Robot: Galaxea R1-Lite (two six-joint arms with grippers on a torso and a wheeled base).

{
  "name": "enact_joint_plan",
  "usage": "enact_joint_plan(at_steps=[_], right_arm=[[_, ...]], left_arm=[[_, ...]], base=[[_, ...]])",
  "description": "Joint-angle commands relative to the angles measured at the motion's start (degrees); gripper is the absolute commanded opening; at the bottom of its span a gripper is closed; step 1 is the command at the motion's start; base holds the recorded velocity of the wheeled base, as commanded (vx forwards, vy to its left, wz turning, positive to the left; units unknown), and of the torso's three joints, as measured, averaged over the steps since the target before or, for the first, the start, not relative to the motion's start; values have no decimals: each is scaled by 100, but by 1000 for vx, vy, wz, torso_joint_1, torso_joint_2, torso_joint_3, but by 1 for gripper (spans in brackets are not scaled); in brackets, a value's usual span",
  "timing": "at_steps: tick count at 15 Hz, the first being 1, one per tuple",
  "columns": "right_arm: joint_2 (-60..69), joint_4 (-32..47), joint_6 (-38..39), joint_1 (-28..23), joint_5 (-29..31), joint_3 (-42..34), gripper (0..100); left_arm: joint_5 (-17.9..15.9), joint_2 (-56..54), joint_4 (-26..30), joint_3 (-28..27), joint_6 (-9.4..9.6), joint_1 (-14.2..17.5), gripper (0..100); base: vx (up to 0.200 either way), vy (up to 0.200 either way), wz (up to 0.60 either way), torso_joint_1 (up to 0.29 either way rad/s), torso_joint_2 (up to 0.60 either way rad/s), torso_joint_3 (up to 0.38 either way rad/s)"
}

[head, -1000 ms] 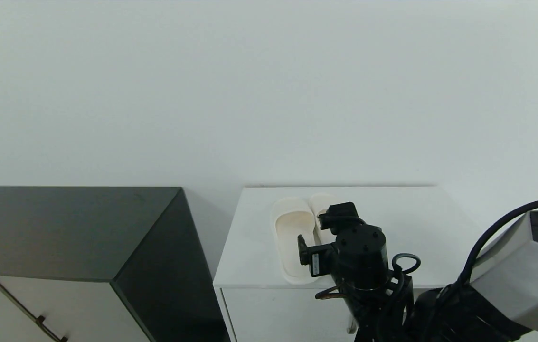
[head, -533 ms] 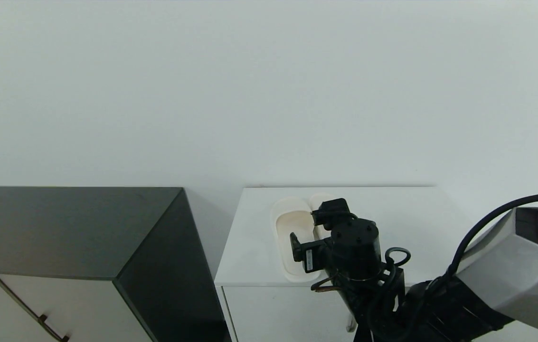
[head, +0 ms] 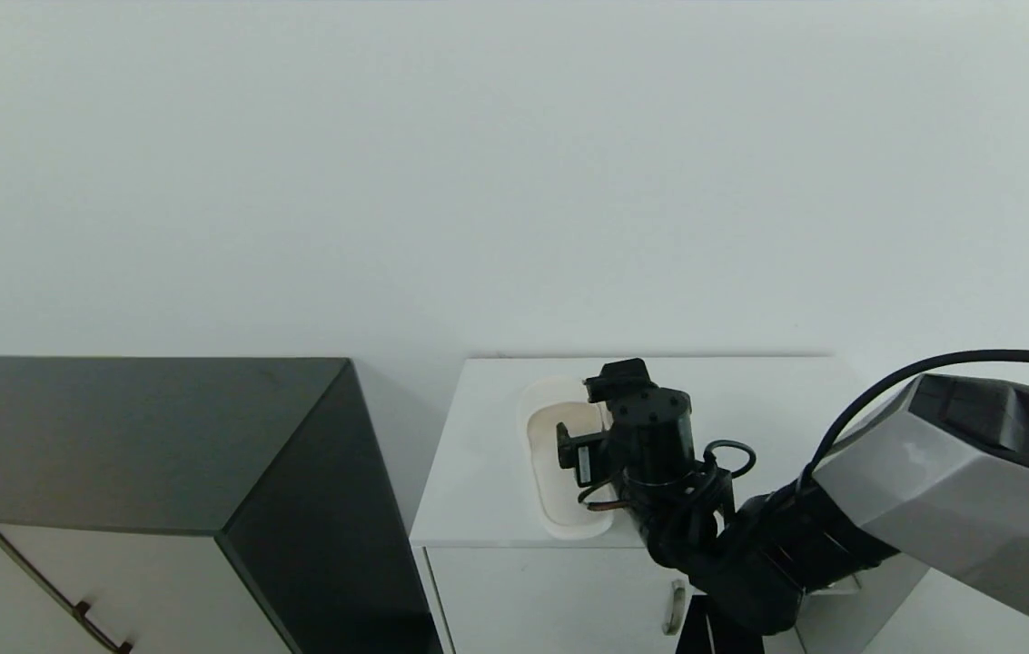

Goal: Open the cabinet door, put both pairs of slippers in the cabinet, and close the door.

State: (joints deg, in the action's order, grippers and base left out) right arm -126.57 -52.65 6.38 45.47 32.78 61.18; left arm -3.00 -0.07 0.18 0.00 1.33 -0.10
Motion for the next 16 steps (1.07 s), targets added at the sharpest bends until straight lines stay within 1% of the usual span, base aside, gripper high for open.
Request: enact_joint_plan(at_steps=[1,3,6,7,14,16], right_arm=[[-175,71,-5,-30,0,271,100],[-210,352,-5,-38,0,517,100],[-377,405,-5,-65,0,781,100],[-403,405,-5,-82,0,799,0],[-359,387,13,-109,0,746,0],[-43,378,13,-82,0,456,0]], left_arm=[[1,16,-1,0,-1,1,0],[1,7,-1,0,-1,1,0],[1,7,-1,0,-1,1,0],[1,7,-1,0,-1,1,0],[1,7,-1,0,-1,1,0],[1,7,-1,0,-1,1,0]], base=[[0,0,0,0,0,0],[0,0,0,0,0,0],[0,0,0,0,0,0],[0,0,0,0,0,0],[0,0,0,0,0,0],[0,0,0,0,0,0]])
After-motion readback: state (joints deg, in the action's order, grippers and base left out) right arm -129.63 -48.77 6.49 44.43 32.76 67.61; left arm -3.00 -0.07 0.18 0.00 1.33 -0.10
